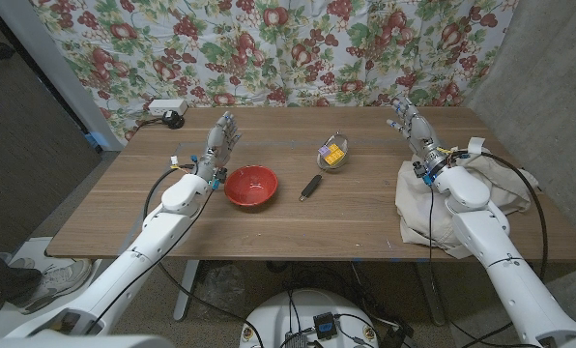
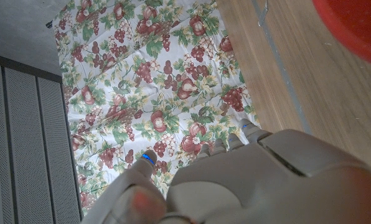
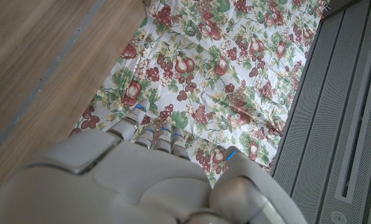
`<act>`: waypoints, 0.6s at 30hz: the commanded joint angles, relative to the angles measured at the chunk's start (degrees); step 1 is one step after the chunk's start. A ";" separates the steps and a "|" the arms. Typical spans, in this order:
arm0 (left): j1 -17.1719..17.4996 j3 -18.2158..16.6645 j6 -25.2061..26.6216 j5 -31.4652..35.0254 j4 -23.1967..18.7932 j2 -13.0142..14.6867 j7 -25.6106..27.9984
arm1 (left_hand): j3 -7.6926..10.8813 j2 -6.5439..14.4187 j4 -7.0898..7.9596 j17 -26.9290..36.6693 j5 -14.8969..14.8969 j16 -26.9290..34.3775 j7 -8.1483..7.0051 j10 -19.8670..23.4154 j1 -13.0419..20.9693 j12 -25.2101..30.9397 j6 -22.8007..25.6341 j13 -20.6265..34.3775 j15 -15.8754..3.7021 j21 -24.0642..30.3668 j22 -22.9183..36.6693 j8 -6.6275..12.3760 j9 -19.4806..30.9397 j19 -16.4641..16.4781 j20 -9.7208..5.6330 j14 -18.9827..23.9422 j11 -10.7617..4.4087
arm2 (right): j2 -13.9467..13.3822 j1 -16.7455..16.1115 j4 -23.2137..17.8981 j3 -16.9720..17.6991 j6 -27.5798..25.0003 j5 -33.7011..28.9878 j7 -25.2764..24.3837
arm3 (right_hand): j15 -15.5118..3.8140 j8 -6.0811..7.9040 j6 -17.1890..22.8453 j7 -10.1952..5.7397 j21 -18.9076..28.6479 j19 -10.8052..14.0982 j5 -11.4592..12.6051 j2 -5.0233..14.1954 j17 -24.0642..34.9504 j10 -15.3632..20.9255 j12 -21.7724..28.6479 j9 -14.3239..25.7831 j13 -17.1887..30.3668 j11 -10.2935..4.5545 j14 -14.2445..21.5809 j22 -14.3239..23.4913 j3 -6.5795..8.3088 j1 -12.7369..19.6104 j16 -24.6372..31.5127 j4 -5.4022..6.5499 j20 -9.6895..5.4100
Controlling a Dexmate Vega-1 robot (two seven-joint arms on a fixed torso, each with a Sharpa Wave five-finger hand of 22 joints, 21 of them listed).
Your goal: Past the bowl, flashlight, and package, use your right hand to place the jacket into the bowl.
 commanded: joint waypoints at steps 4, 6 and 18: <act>2.36 -1.72 0.37 -0.21 -3.05 1.52 0.96 | 0.48 6.64 0.05 0.13 0.36 0.37 -0.28 -5.27 -0.07 0.15 -4.61 0.23 0.15 0.37 0.15 0.26 0.27 -0.14 0.69 -5.03 -0.12 | -0.16 -0.85 -1.42 0.84 0.77 -1.44 -0.36 | -1.68 0.08 0.65 0.20 -0.13 0.29 0.24 1.59 0.09 0.73 0.09 0.26 0.09 0.06 0.43 0.24 0.14 0.43 0.02 -0.23 -2.90; 2.80 -2.07 0.44 -0.31 -3.53 1.78 1.11 | 0.48 6.64 0.04 0.13 0.36 0.37 -0.29 -5.30 -0.07 0.13 -4.61 0.23 0.16 0.36 0.15 0.26 0.27 -0.16 0.69 -5.03 -0.03 | -0.25 -0.99 -1.66 0.94 0.78 -1.62 -0.37 | -1.74 0.10 0.72 0.15 -0.14 0.29 0.23 1.59 0.09 0.81 0.11 0.26 0.09 0.11 0.42 0.24 0.15 0.44 0.01 -0.23 -2.93; 4.59 -3.40 0.41 -0.67 -4.84 2.59 1.39 | 0.49 6.60 0.03 0.13 0.38 0.36 -0.31 -5.26 -0.07 0.14 -4.55 0.22 0.25 0.38 0.15 0.28 0.27 -0.16 0.69 -5.00 -0.13 | -1.31 -2.96 -4.14 2.63 0.86 -3.31 -1.01 | -2.01 0.31 1.65 0.15 -0.15 0.46 0.22 1.57 0.09 1.57 0.29 0.26 0.08 0.14 0.82 0.23 0.20 0.54 0.09 -0.25 -2.99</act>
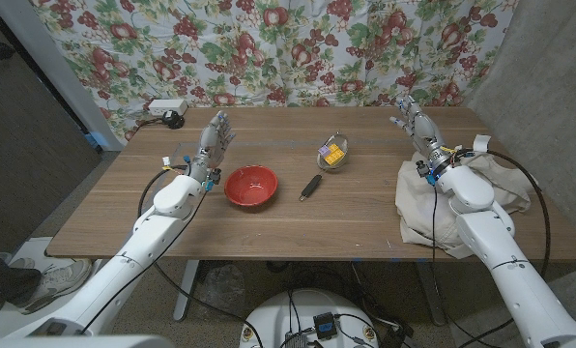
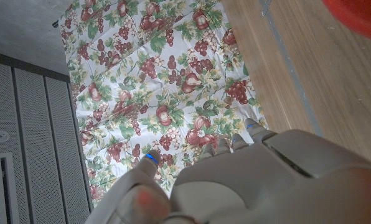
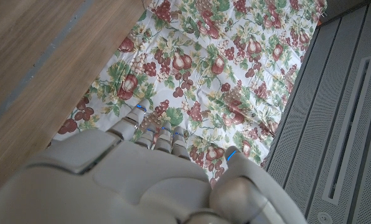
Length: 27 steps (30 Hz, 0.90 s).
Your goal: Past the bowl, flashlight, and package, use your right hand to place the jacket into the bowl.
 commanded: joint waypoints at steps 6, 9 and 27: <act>2.22 -1.69 -0.22 -0.47 -1.80 1.01 0.46 | 0.50 6.58 0.03 0.12 0.38 0.37 -0.26 -5.24 -0.07 0.15 -4.51 0.22 0.25 0.40 0.15 0.29 0.27 -0.07 0.39 -4.97 0.00 | -1.33 -3.02 -3.79 2.50 0.41 -2.85 -1.11 | -2.08 0.37 1.18 -0.18 -0.15 0.55 0.22 1.60 0.08 0.76 0.27 0.26 0.08 -0.27 0.33 0.23 0.26 0.61 0.10 -0.28 -3.00; 2.60 -1.89 0.17 -0.44 -2.37 1.30 0.73 | 0.50 6.58 0.02 0.12 0.39 0.36 -0.27 -5.25 -0.07 0.14 -4.51 0.22 0.28 0.39 0.15 0.28 0.27 -0.09 0.38 -4.98 -0.02 | -1.82 -3.65 -4.73 2.90 0.71 -4.40 -1.59 | -2.12 0.38 1.32 -0.22 -0.14 0.63 0.22 1.60 0.08 0.96 0.32 0.26 0.08 -0.33 0.45 0.22 0.29 0.65 0.12 -0.29 -3.04; 3.94 -2.88 0.16 -0.43 -3.58 2.04 0.72 | 0.50 6.54 0.01 0.12 0.41 0.38 -0.18 -5.12 -0.08 0.18 -4.36 0.21 0.30 0.42 0.14 0.32 0.27 -0.05 0.41 -4.90 0.08 | -2.96 -5.98 -8.44 5.12 -0.04 -9.43 -2.91 | -2.41 0.43 2.10 -0.29 -0.17 0.87 0.23 1.60 0.03 1.56 0.35 0.26 0.08 -0.32 0.81 0.20 0.44 0.92 0.09 -0.42 -3.11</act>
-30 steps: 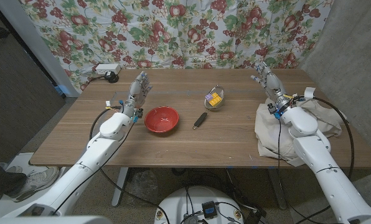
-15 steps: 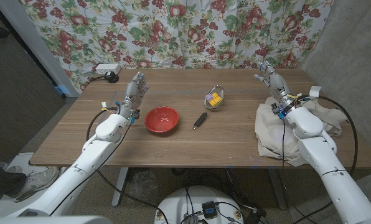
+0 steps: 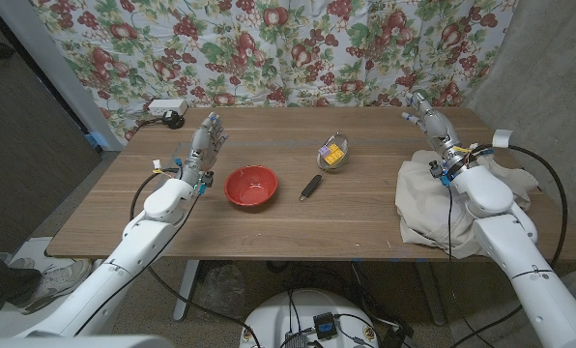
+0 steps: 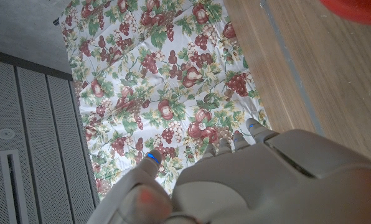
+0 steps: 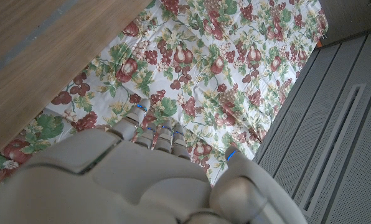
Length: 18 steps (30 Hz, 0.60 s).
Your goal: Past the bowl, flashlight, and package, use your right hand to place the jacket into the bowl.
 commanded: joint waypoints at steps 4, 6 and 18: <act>0.80 -0.64 0.09 0.07 -0.73 0.45 -0.01 | 0.50 6.52 0.01 0.12 0.41 0.38 -0.15 -5.11 -0.08 0.18 -4.33 0.21 0.26 0.43 0.14 0.32 0.27 -0.05 0.40 -4.90 0.05 | -0.88 -1.94 -3.09 1.94 -0.94 -4.40 -1.36 | -2.43 0.18 0.42 -0.03 -0.19 0.57 0.23 1.38 0.02 0.64 0.31 0.26 0.08 0.16 0.16 0.20 0.32 0.30 0.05 -0.29 -2.86; 0.75 -0.59 0.09 0.02 -0.63 0.57 -0.38 | 0.49 6.51 0.01 0.12 0.42 0.38 -0.18 -5.10 -0.08 0.18 -4.32 0.21 0.25 0.43 0.14 0.32 0.27 -0.03 0.41 -4.89 -0.04 | -0.97 -2.13 -3.41 2.14 -1.02 -4.96 -1.53 | -2.42 0.15 0.41 -0.01 -0.21 0.56 0.23 1.37 0.02 0.65 0.29 0.26 0.08 0.11 0.20 0.19 0.34 0.34 0.05 -0.32 -2.86; 0.90 -1.03 0.18 -0.18 -0.61 0.72 -0.36 | 0.47 6.48 0.02 0.12 0.43 0.38 -0.19 -5.10 -0.10 0.16 -4.25 0.21 0.24 0.45 0.14 0.32 0.27 -0.03 0.41 -4.86 0.03 | -2.30 -3.45 -5.79 3.51 -2.15 -8.50 -1.63 | -2.46 0.12 0.68 -0.10 -0.27 0.55 0.24 1.37 0.00 0.73 0.22 0.27 0.08 0.10 0.20 0.19 0.43 0.50 -0.03 -0.39 -2.89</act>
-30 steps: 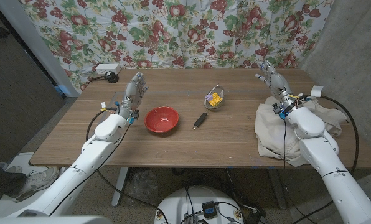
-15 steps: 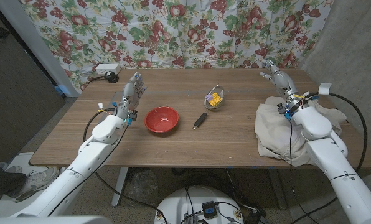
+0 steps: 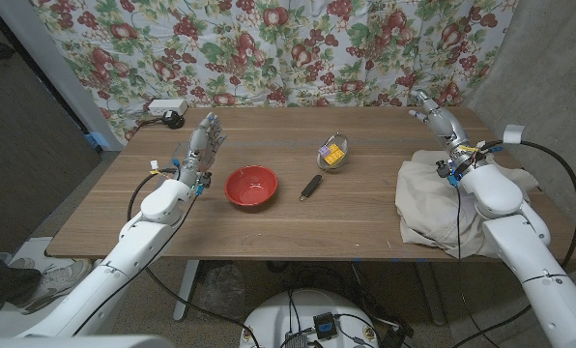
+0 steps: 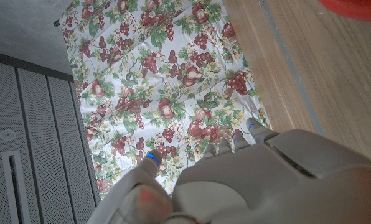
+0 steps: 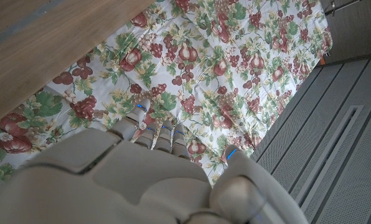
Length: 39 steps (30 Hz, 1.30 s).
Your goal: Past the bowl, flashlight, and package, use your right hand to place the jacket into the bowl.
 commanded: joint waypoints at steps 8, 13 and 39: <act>0.13 -0.41 0.02 0.17 0.17 0.34 -0.14 | 0.45 6.47 0.02 0.12 0.44 0.38 -0.14 -5.12 -0.11 0.14 -4.24 0.21 0.22 0.45 0.14 0.31 0.27 -0.04 0.45 -4.83 -0.03 | -1.35 -2.76 -3.06 3.02 -1.26 -4.36 -0.36 | -2.47 0.07 0.66 -0.17 -0.30 0.55 0.24 1.38 0.01 0.78 0.19 0.27 0.08 0.10 0.16 0.19 0.24 0.57 -0.07 -0.18 -2.92; 0.12 -0.39 0.07 -0.02 0.23 0.26 -0.27 | 0.45 6.46 0.02 0.12 0.45 0.38 -0.15 -5.10 -0.12 0.15 -4.20 0.20 0.20 0.47 0.14 0.31 0.27 -0.02 0.45 -4.80 0.00 | -1.59 -3.71 -4.13 3.87 -1.68 -5.93 -0.60 | -2.48 0.03 0.70 -0.14 -0.32 0.55 0.24 1.38 0.01 0.72 0.13 0.27 0.09 0.12 0.17 0.19 0.27 0.60 -0.09 -0.19 -2.96; 0.71 -0.83 1.25 -0.41 -0.96 1.19 -0.49 | 0.40 6.43 0.01 0.11 0.49 0.39 -0.19 -4.93 -0.13 0.18 -4.09 0.20 0.19 0.53 0.13 0.31 0.27 0.10 0.51 -4.67 0.05 | -2.71 -7.83 -8.71 7.28 -2.33 -16.26 -1.80 | -2.25 -0.15 0.75 -0.11 -0.51 0.22 0.26 1.40 -0.02 0.58 -0.05 0.29 0.10 0.10 0.03 0.18 0.49 0.98 -0.21 -0.38 -2.81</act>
